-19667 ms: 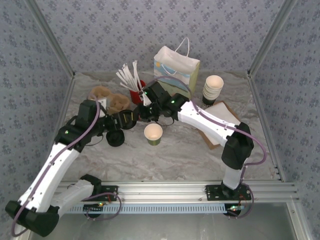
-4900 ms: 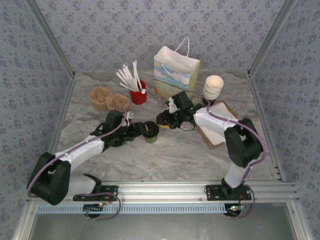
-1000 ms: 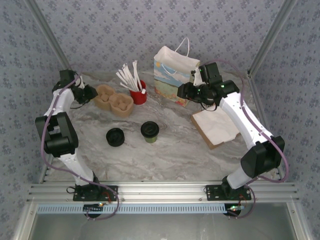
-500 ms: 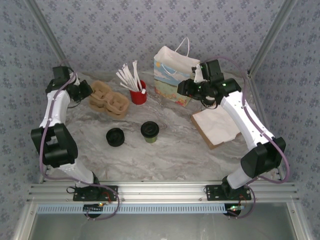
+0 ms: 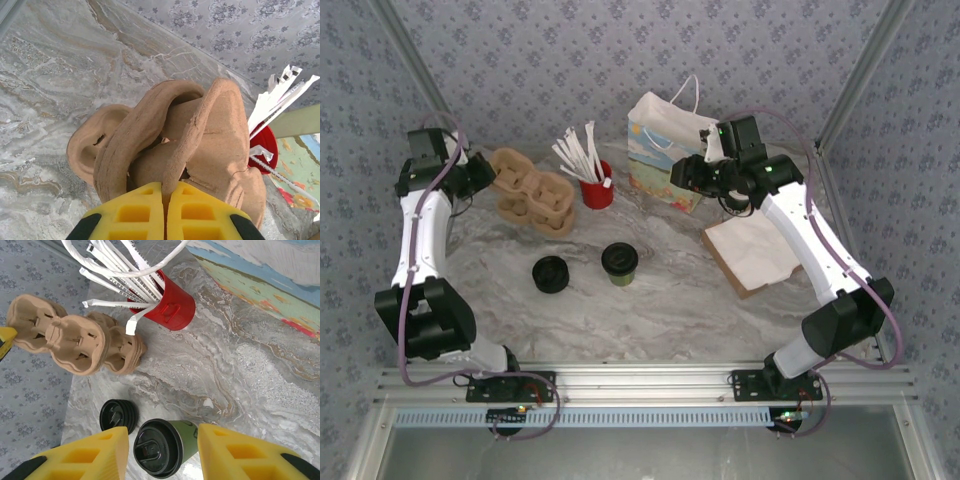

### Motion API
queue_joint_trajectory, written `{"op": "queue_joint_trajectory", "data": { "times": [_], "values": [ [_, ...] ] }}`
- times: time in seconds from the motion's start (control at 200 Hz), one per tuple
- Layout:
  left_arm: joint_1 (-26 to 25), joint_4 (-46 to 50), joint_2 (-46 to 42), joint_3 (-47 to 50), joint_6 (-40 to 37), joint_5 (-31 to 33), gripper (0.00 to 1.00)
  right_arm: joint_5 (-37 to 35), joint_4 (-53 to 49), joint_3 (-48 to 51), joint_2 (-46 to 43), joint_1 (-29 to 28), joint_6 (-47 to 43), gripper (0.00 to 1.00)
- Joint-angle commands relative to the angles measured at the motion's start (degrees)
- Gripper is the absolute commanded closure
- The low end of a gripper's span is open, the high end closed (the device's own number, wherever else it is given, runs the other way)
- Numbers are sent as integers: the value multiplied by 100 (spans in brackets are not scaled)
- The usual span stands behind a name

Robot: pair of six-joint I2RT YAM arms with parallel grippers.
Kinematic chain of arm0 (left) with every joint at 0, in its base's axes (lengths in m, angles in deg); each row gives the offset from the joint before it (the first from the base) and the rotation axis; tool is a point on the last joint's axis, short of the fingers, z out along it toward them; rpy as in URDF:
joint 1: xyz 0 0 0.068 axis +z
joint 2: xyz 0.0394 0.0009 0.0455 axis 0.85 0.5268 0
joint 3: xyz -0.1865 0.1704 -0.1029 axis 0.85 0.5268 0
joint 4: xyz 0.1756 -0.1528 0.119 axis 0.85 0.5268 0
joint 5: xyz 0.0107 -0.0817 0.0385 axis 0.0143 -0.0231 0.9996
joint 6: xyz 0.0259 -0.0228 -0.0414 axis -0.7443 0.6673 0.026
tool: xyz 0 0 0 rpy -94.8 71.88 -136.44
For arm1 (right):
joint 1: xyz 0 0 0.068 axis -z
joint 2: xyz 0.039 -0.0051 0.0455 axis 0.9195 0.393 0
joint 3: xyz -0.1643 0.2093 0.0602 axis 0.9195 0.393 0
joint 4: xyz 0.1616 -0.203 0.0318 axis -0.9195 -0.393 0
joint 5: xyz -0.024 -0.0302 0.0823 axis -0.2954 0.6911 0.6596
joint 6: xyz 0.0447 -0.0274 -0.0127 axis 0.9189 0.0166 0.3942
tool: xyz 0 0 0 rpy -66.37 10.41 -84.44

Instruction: Pack the takeout coffee

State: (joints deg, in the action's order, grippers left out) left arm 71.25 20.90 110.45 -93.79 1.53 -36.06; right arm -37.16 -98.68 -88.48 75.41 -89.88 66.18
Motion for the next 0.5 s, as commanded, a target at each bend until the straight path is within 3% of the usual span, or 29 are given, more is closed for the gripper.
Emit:
{"op": "queue_joint_trajectory", "data": {
  "times": [0.0, 0.125, 0.495],
  "values": [
    [50, -269, 152, 108, 128, -186, 93, -82, -130, -54, -149, -31, 68, 57],
    [171, -401, 460, 208, 144, -521, 93, -87, -120, -3, -135, -36, 60, 57],
    [787, -1533, 1306, 605, 758, -2357, 95, -1, 135, 107, 11, -208, 162, 57]
  ]
}}
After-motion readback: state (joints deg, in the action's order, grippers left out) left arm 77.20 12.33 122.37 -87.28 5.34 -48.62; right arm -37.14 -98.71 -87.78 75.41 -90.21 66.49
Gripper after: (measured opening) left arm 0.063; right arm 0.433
